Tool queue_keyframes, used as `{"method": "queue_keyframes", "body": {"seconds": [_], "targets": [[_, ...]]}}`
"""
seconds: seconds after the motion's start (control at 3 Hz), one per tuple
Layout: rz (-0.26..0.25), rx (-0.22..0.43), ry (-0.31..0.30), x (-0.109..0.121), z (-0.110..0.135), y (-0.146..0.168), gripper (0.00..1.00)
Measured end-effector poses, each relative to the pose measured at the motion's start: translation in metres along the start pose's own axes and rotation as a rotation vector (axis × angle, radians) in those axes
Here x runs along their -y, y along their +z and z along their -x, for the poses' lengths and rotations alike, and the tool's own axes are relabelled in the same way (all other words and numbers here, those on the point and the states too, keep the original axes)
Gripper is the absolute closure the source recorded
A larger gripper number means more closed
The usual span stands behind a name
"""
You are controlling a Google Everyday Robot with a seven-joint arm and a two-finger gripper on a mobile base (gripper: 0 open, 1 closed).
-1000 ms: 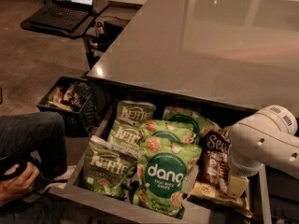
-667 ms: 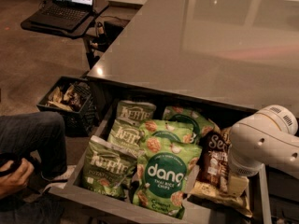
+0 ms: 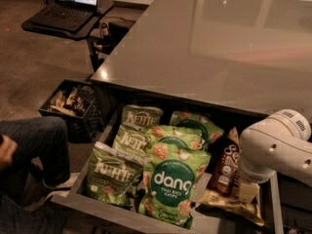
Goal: Pick green jalapeno chip bag from top drawer and place on counter
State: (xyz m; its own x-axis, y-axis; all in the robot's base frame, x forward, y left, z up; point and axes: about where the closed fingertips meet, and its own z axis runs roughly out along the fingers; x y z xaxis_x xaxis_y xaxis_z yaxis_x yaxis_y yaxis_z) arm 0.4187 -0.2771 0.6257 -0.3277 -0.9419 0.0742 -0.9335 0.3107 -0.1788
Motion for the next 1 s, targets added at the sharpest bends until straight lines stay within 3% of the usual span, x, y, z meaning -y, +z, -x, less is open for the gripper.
{"method": "queue_keyframes", "body": {"seconds": [0.67,1.0], "targets": [[0.000,0.000,0.000,0.001,0.000,-0.007,1.00],[-0.008,0.033,-0.003,0.003,0.004,-0.035,1.00]]}}
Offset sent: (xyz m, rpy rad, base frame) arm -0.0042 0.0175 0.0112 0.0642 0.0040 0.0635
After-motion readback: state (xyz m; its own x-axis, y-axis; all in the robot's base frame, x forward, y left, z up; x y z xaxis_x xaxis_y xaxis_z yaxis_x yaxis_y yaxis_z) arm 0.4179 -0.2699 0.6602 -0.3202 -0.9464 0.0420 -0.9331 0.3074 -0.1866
